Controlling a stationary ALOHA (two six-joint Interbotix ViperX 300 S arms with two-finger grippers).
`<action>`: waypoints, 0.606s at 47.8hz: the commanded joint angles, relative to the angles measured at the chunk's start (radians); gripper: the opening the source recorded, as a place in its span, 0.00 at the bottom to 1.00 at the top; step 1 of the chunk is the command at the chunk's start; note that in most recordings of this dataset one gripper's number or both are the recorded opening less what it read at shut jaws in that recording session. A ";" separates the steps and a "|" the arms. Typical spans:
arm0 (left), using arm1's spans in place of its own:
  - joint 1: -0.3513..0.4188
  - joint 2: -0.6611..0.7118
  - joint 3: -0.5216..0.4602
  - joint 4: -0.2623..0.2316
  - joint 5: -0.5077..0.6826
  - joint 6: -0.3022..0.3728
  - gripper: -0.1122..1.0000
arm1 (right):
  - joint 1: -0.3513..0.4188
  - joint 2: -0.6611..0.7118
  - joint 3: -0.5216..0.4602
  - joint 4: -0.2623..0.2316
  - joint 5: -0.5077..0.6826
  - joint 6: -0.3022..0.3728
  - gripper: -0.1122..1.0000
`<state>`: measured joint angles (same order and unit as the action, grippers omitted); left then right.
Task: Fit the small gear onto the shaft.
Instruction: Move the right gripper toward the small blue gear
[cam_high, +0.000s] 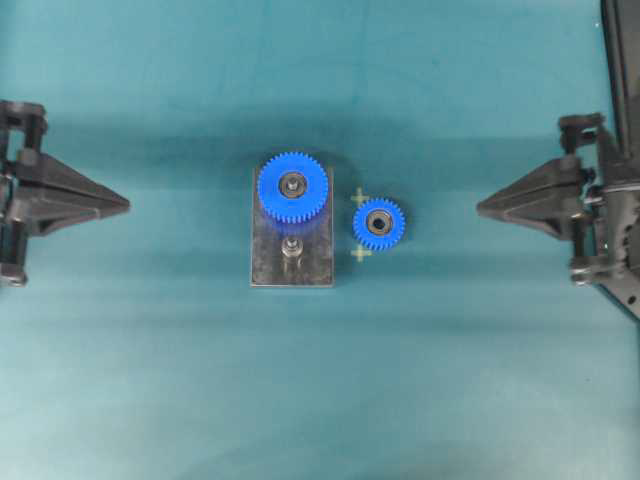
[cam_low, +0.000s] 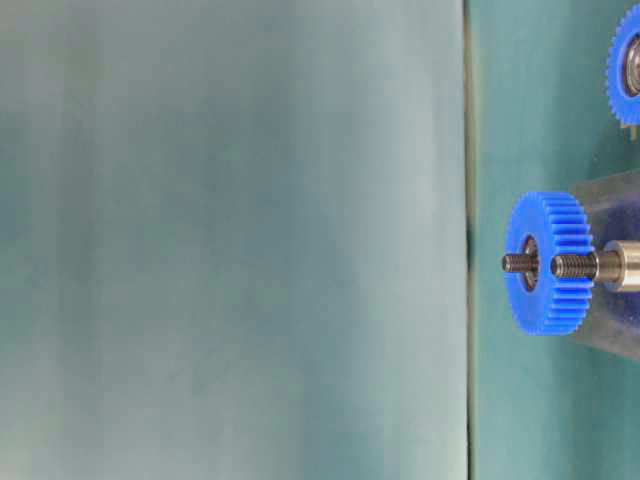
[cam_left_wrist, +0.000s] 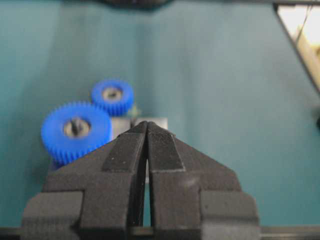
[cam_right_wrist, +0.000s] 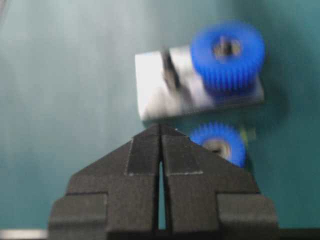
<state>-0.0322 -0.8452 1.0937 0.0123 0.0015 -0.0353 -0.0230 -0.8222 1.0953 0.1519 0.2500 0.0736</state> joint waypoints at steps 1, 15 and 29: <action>0.003 0.038 -0.032 0.003 0.003 0.000 0.10 | -0.020 0.061 -0.054 0.003 0.064 0.011 0.11; 0.003 0.161 -0.057 0.003 0.008 0.002 0.10 | -0.112 0.290 -0.147 0.018 0.135 0.069 0.11; 0.012 0.172 -0.066 0.003 0.008 0.002 0.10 | -0.173 0.538 -0.301 0.018 0.270 0.077 0.35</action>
<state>-0.0276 -0.6703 1.0538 0.0138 0.0123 -0.0353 -0.1856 -0.3375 0.8590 0.1672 0.4909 0.1396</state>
